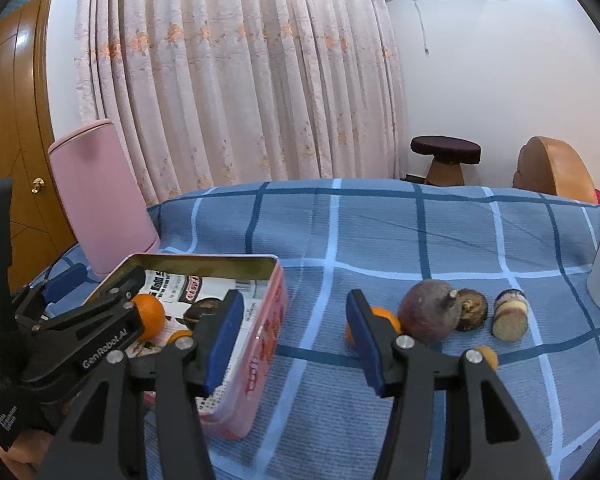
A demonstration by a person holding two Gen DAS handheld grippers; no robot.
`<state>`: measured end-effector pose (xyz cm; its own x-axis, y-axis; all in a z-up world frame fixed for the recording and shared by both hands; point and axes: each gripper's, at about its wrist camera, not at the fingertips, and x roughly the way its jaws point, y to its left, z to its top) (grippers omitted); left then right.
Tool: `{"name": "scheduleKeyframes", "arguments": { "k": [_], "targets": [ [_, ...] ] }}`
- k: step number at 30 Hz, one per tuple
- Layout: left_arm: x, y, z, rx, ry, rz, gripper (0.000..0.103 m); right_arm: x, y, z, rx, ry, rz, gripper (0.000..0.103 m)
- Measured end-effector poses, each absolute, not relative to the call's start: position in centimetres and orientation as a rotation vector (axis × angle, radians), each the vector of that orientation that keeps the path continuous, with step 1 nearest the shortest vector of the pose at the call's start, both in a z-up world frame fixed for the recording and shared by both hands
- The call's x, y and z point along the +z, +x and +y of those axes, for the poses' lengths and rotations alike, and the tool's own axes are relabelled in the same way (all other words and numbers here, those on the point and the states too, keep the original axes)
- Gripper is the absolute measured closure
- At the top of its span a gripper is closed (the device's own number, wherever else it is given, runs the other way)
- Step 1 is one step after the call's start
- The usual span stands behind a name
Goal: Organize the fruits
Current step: 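Move the open right gripper back toward the remaining fruits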
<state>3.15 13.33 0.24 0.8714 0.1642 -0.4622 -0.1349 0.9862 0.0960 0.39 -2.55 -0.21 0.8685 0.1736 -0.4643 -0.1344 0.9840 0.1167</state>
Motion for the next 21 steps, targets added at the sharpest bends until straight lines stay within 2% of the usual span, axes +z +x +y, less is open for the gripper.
{"name": "scheduleKeyframes", "arguments": {
  "k": [21],
  "targets": [
    [0.3, 1.5, 8.9, 0.106, 0.087, 0.484, 0.030, 0.0, -1.2, -7.2, 0.092, 0.059, 0.486, 0.047]
  ]
}}
